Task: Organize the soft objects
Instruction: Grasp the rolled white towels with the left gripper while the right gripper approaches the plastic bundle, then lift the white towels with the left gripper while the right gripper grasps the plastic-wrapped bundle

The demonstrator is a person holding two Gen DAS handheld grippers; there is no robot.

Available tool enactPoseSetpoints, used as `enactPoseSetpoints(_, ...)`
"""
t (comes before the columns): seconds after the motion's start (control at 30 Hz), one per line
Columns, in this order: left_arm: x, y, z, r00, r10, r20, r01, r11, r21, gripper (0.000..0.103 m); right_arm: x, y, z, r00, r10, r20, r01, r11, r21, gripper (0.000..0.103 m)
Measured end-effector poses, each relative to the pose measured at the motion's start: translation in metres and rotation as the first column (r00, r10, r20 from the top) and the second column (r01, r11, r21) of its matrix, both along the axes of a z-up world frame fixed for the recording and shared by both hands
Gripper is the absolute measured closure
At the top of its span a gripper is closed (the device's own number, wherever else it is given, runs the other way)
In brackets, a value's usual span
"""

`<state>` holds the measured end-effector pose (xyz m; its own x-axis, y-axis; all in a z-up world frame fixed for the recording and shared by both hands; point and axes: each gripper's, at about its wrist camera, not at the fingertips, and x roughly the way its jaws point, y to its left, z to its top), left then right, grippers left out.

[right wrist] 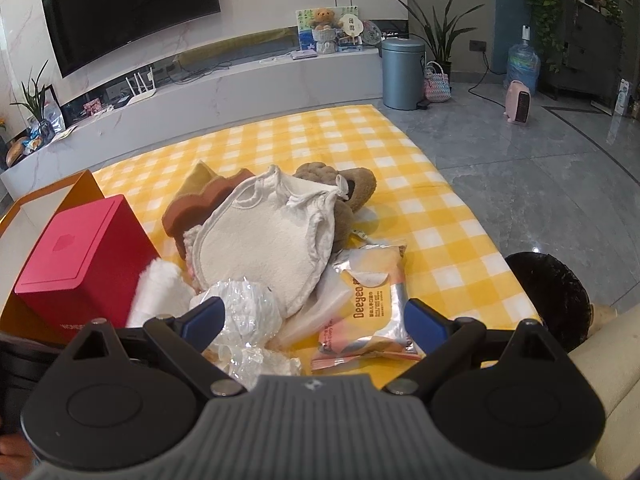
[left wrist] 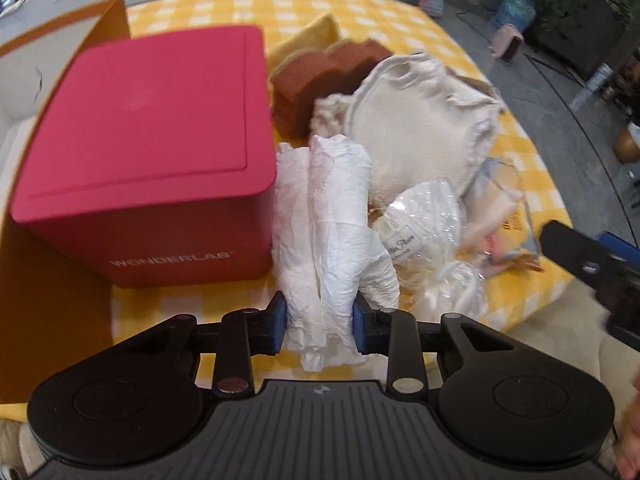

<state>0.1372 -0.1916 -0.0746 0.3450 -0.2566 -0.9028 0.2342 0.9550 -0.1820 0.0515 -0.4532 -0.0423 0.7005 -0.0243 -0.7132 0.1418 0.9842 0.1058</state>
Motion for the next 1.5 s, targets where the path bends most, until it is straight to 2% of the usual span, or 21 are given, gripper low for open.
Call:
enactPoseSetpoints(0.13, -0.015, -0.007, 0.023, 0.994, -0.088, 0.059, 0.088, 0.996, 0.013, 0.067, 0.002, 0.005, -0.004, 1.0, 0.018, -0.015, -0.018, 1.0, -0.017, 0.009)
enactPoseSetpoints(0.23, -0.028, -0.005, 0.045, 0.984, -0.125, 0.125, 0.127, 0.992, -0.005, 0.067, 0.004, 0.009, -0.006, 0.999, 0.041, -0.02, -0.041, 0.999, -0.013, 0.009)
enactPoseSetpoints(0.37, -0.04, 0.004, 0.075, 0.97, -0.128, 0.206, 0.136, 0.99, -0.027, 0.067, 0.006, 0.015, -0.008, 0.997, 0.074, -0.01, -0.074, 0.997, -0.003, 0.009)
enactPoseSetpoints(0.5, -0.042, 0.014, 0.092, 0.961, -0.117, 0.251, 0.138, 0.988, -0.066, 0.067, 0.009, 0.025, -0.011, 0.993, 0.118, 0.003, -0.118, 0.993, 0.013, 0.009)
enactPoseSetpoints(0.7, -0.041, 0.035, 0.1, 0.956, -0.076, 0.282, 0.104, 0.991, -0.087, 0.067, 0.019, 0.042, -0.02, 0.986, 0.167, 0.003, -0.167, 0.986, 0.022, 0.009)
enactPoseSetpoints(0.83, -0.041, 0.047, 0.098, 0.956, -0.061, 0.287, 0.093, 0.991, -0.097, 0.067, 0.024, 0.052, -0.026, 0.985, 0.172, -0.017, -0.173, 0.985, -0.026, 0.009)
enactPoseSetpoints(1.03, -0.039, 0.066, 0.094, 0.963, -0.023, 0.268, 0.07, 0.983, -0.167, 0.067, 0.026, 0.063, -0.035, 0.978, 0.203, -0.056, -0.208, 0.974, -0.096, 0.009)
enactPoseSetpoints(1.1, -0.038, 0.072, 0.097, 0.962, -0.015, 0.273, 0.068, 0.981, -0.183, 0.067, 0.03, 0.07, -0.044, 0.976, 0.193, -0.098, -0.207, 0.965, -0.163, 0.013)
enactPoseSetpoints(1.13, -0.039, 0.073, 0.097, 0.96, -0.011, 0.278, 0.066, 0.979, -0.191, 0.067, 0.031, 0.074, -0.049, 0.976, 0.187, -0.116, -0.208, 0.955, -0.213, 0.021)
enactPoseSetpoints(1.2, -0.041, 0.077, 0.1, 0.959, -0.001, 0.283, 0.062, 0.977, -0.206, 0.067, 0.033, 0.082, -0.056, 0.968, 0.204, -0.144, -0.237, 0.932, -0.273, 0.022)
enactPoseSetpoints(1.3, -0.044, 0.087, 0.104, 0.957, 0.011, 0.289, 0.055, 0.974, -0.218, 0.067, 0.035, 0.087, -0.061, 0.962, 0.214, -0.169, -0.256, 0.923, -0.287, 0.025)
enactPoseSetpoints(1.33, -0.045, 0.089, 0.104, 0.957, 0.017, 0.291, 0.048, 0.975, -0.215, 0.067, 0.035, 0.089, -0.062, 0.96, 0.218, -0.174, -0.262, 0.92, -0.292, 0.03)
enactPoseSetpoints(1.37, -0.046, 0.091, 0.106, 0.956, 0.023, 0.293, 0.041, 0.976, -0.212, 0.067, 0.035, 0.089, -0.062, 0.957, 0.226, -0.18, -0.272, 0.917, -0.293, 0.039)
enactPoseSetpoints(1.5, -0.051, 0.101, 0.112, 0.949, 0.034, 0.312, 0.035, 0.976, -0.213, 0.067, 0.031, 0.089, -0.055, 0.955, 0.236, -0.179, -0.279, 0.922, -0.27, 0.044)
